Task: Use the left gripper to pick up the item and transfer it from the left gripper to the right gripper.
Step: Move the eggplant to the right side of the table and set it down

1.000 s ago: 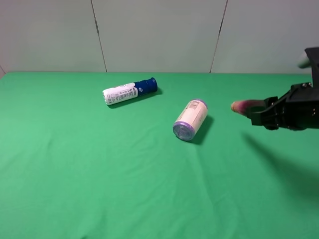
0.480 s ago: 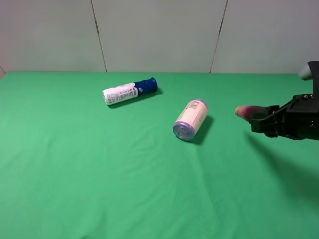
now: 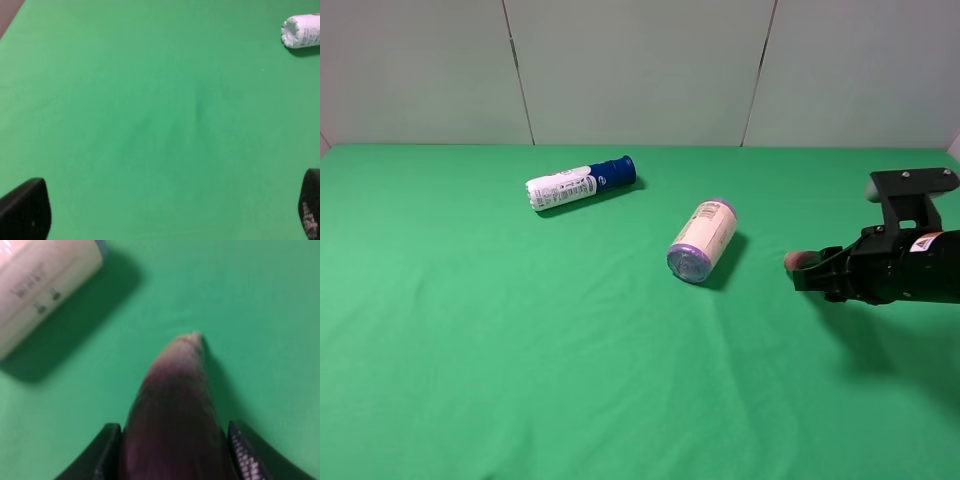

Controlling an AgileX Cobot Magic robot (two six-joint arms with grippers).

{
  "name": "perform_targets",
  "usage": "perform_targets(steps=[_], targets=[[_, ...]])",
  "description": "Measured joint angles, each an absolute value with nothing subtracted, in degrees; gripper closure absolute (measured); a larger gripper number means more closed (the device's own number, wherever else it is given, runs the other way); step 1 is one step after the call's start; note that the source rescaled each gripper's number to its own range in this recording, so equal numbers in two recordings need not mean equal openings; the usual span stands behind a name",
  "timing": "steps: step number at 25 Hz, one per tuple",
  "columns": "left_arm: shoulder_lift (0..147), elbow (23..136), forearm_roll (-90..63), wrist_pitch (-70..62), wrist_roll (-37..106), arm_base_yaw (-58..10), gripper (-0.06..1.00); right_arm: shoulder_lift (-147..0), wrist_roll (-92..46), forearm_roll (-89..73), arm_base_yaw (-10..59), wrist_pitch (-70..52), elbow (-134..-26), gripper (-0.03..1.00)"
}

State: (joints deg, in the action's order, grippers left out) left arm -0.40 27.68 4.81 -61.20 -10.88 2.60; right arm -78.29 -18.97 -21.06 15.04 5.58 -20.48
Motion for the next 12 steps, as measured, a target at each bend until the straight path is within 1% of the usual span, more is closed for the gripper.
perform_targets(steps=[12], targets=[[-0.4,27.7,4.8,-61.1,-10.9,2.6,-0.06,-87.8,-18.5,-22.0,15.0,5.2,-20.5,0.97]])
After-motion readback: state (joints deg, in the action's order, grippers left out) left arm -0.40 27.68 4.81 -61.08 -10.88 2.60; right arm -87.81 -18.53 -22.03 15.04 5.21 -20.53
